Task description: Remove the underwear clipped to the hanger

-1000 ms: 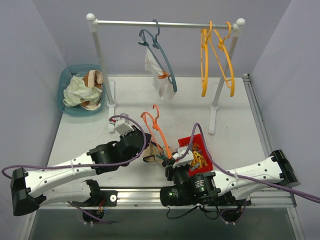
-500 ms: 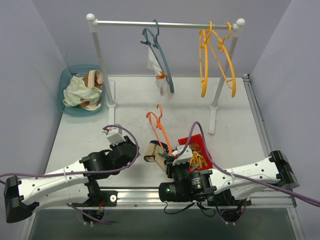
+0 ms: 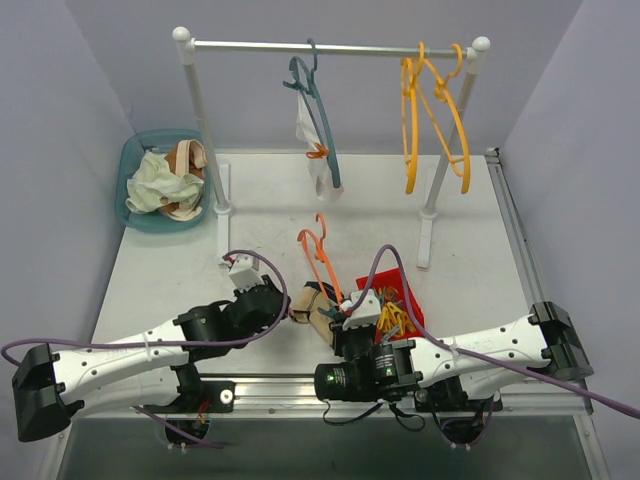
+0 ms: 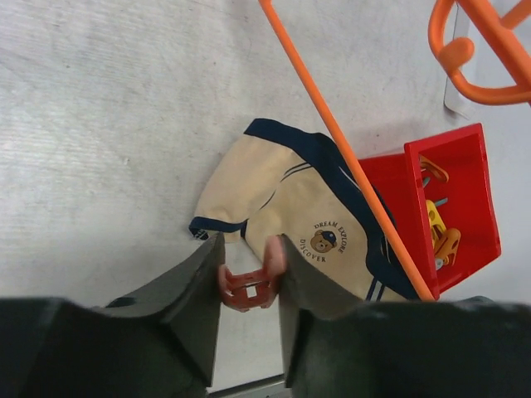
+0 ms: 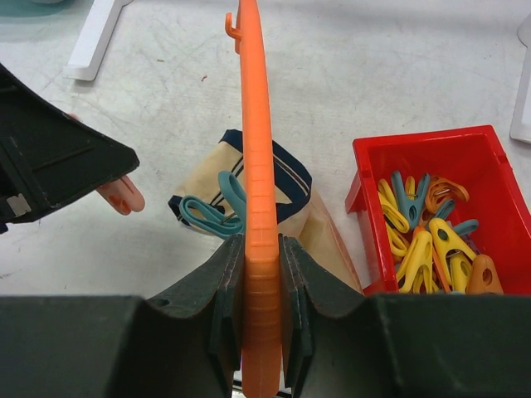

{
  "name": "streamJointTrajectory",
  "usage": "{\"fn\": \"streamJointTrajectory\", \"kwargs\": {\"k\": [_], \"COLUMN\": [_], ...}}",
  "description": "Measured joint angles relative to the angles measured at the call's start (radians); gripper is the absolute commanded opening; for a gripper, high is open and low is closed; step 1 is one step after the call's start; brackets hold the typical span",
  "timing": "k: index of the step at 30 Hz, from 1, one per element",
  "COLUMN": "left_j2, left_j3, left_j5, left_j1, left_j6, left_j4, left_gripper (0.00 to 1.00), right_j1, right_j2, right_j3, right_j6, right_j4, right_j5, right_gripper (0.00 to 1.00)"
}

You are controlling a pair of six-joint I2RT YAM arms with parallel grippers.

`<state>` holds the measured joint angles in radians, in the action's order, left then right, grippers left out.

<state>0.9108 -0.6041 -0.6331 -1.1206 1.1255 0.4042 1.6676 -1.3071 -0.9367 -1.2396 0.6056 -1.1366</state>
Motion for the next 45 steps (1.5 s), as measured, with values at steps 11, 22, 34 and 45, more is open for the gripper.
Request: {"fn": "streamJointTrajectory", "kwargs": {"k": [11, 22, 34, 45], "left_j2": [0.089, 0.082, 0.233, 0.243], "left_j3": [-0.055, -0.166, -0.165, -0.134], "left_j5": [0.011, 0.097, 0.204, 0.215], "left_j1": [0.002, -0.006, -0.043, -0.049], "left_j6": [-0.023, 0.049, 0.095, 0.127], "left_j4": [-0.04, -0.019, -0.089, -0.165], "left_gripper": [0.92, 0.95, 0.84, 0.37], "right_j1": [-0.007, -0.024, -0.03, -0.033], "right_j2": [-0.008, -0.045, -0.084, -0.083], "right_j3": [0.0, 0.0, 0.0, 0.0], "right_j6": [-0.003, -0.022, -0.025, -0.039], "right_j4": [0.0, 0.0, 0.0, 0.0], "right_j5": [0.002, 0.015, 0.014, 0.008], "right_gripper": [0.0, 0.0, 0.0, 0.0]}}
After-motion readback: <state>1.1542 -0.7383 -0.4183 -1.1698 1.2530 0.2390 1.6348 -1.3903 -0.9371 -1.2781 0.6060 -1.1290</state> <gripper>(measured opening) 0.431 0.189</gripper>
